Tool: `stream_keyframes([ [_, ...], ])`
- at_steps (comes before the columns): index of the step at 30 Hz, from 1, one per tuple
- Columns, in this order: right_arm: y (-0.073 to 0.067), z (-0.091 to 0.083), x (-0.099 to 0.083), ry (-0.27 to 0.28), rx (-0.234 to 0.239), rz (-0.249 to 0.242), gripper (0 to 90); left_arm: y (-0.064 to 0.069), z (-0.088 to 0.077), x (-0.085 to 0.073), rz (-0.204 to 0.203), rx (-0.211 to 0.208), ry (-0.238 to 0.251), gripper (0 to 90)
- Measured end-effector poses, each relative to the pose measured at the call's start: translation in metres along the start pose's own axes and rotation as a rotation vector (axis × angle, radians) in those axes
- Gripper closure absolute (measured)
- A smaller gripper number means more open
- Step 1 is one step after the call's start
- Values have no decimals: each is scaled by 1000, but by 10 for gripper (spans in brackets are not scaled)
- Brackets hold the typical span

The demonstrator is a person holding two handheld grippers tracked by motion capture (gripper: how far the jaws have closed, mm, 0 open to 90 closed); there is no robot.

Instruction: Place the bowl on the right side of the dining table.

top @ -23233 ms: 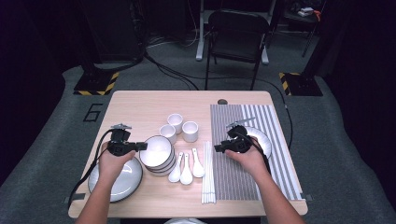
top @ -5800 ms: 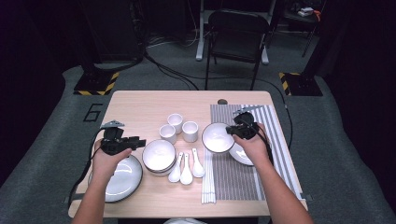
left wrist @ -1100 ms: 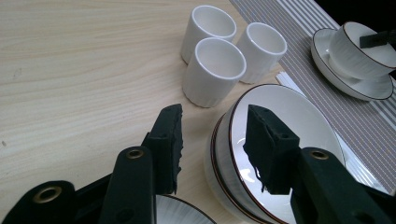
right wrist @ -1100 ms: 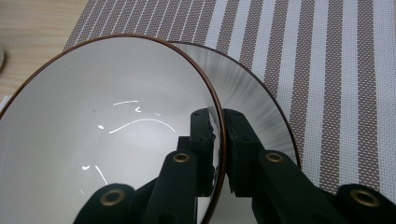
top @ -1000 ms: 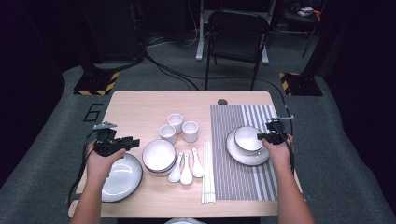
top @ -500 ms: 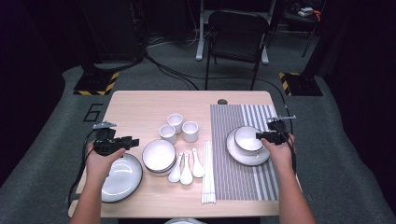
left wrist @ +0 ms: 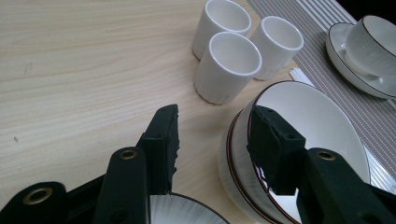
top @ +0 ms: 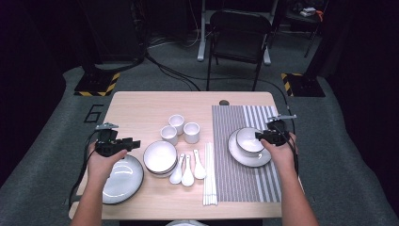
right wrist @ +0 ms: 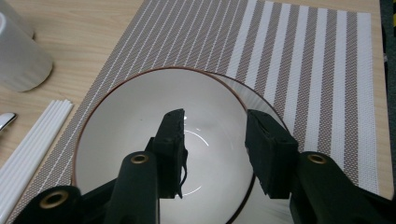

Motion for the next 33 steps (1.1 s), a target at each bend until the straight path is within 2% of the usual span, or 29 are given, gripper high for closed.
stream_keyframes([
  [2, -4, -1, 1, 1, 3, -16, 570, -1, 0, 0, 1, 4, 2, 527],
  [7, -13, -5, 4, 7, 4, -15, 567, -2, 0, 1, 3, 15, 14, 519],
  [8, -14, -6, 5, 12, 9, -32, 568, -3, 0, 1, 3, 16, 14, 516],
  [10, -19, -8, 6, 19, 22, -25, 574, -3, 0, 0, 3, 15, 9, 512],
  [15, -26, -13, 11, 46, 34, -51, 543, -6, 0, 0, 7, 27, 14, 499],
  [18, -35, -15, 13, 58, 65, -60, 525, -5, 0, 1, -11, 31, 25, 492],
  [26, -55, -11, 12, 55, 116, -107, 503, -7, -1, 1, -6, 30, 24, 480],
  [30, -61, -9, 11, 50, 122, -119, 504, -7, -1, 1, -12, 33, 27, 480],
  [33, -72, -7, 9, 34, 147, -135, 535, -8, -1, 1, -11, 36, 26, 481],
])
Point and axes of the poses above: each handheld gripper's, and its own axes: z roughly forward along the jaws, x roughly out of its top, y roughly to its right, the point moved 10 cm from there along z, roughly forward along the jaws, and after that the axes turned 1 degree about x, right-handed, at the moved point
